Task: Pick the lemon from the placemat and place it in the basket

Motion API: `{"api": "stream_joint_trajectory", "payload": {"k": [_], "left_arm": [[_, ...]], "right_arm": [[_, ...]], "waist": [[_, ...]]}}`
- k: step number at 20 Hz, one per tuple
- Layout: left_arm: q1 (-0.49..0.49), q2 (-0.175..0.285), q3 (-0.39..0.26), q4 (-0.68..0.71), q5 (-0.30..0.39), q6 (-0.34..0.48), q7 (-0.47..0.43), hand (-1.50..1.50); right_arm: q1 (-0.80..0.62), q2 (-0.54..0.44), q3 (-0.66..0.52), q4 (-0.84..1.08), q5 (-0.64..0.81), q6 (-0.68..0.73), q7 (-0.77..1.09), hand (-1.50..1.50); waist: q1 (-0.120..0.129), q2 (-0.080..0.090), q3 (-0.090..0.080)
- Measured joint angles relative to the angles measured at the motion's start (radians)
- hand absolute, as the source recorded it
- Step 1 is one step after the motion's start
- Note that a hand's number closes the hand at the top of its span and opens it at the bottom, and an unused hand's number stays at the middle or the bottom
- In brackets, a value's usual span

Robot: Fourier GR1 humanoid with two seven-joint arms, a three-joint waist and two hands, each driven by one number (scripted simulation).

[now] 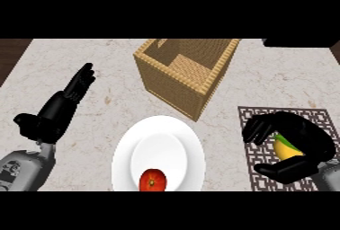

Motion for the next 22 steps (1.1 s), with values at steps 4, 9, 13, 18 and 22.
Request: {"api": "stream_joint_trajectory", "payload": {"k": [4, 9, 13, 18, 22], "left_arm": [[0.051, -0.001, 0.009, -0.012, -0.007, -0.013, -0.037, 0.0], [0.068, -0.008, 0.015, -0.026, -0.013, -0.008, -0.035, 0.0], [0.087, -0.005, 0.019, -0.038, -0.014, -0.015, -0.04, 0.0], [0.089, -0.012, 0.02, -0.032, -0.024, -0.014, -0.045, 0.0], [0.072, -0.019, 0.027, -0.013, -0.028, -0.027, -0.051, 0.0]], "right_arm": [[0.138, -0.062, 0.001, -0.081, 0.145, -0.004, -0.145, -1.5], [0.17, -0.154, -0.124, -0.166, 0.258, -0.107, -0.145, -1.5], [0.141, -0.252, -0.242, -0.23, 0.312, -0.152, -0.061, -1.5], [0.126, -0.458, -0.323, -0.283, 0.396, -0.058, 0.011, -1.5], [0.127, -0.587, -0.361, -0.291, 0.396, 0.078, 0.032, -1.5]], "waist": [[-0.025, -0.005, -0.003], [-0.043, -0.009, -0.006], [-0.043, -0.01, -0.008], [-0.044, -0.009, -0.009], [-0.04, -0.006, -0.008]]}}
